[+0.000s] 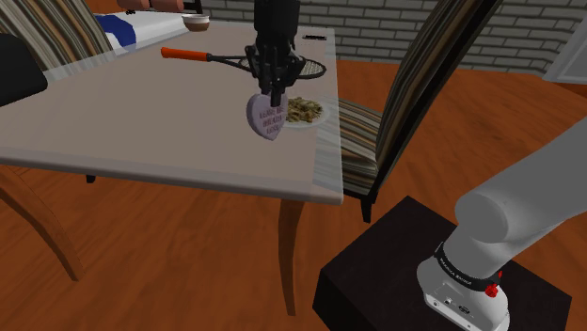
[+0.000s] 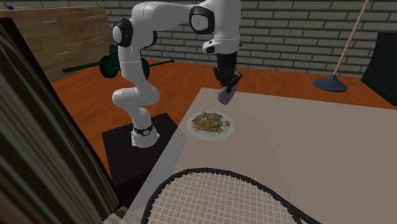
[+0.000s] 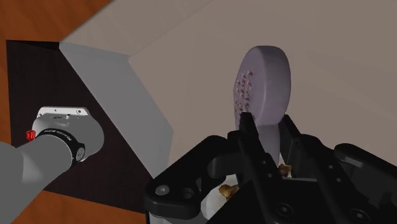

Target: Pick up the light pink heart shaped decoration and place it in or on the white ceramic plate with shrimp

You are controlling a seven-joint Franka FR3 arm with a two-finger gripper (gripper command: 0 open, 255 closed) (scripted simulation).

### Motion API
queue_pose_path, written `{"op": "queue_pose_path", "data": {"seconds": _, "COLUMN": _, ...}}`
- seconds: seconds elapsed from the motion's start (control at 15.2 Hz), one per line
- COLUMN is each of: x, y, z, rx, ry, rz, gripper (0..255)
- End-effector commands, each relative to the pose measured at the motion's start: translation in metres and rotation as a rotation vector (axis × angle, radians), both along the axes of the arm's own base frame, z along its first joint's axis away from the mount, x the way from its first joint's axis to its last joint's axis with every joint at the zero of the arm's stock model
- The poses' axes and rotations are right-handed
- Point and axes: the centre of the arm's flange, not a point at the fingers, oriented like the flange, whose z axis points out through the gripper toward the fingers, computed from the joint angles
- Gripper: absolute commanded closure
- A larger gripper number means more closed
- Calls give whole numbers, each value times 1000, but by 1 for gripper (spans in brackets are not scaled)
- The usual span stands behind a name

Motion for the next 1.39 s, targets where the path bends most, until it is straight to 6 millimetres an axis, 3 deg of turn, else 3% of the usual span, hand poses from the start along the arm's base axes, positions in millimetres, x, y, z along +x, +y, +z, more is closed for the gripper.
{"op": "queue_pose_path", "data": {"seconds": 0.0, "x": 0, "y": 0, "z": -1, "rx": 0, "ry": 2, "rz": 0, "gripper": 255}}
{"op": "queue_pose_path", "data": {"seconds": 0.13, "x": 0, "y": 0, "z": -1, "rx": 0, "ry": 2, "rz": 0, "gripper": 255}}
{"op": "queue_pose_path", "data": {"seconds": 1.32, "x": 0, "y": 0, "z": 94, "rx": 0, "ry": 2, "rz": 0, "gripper": 255}}
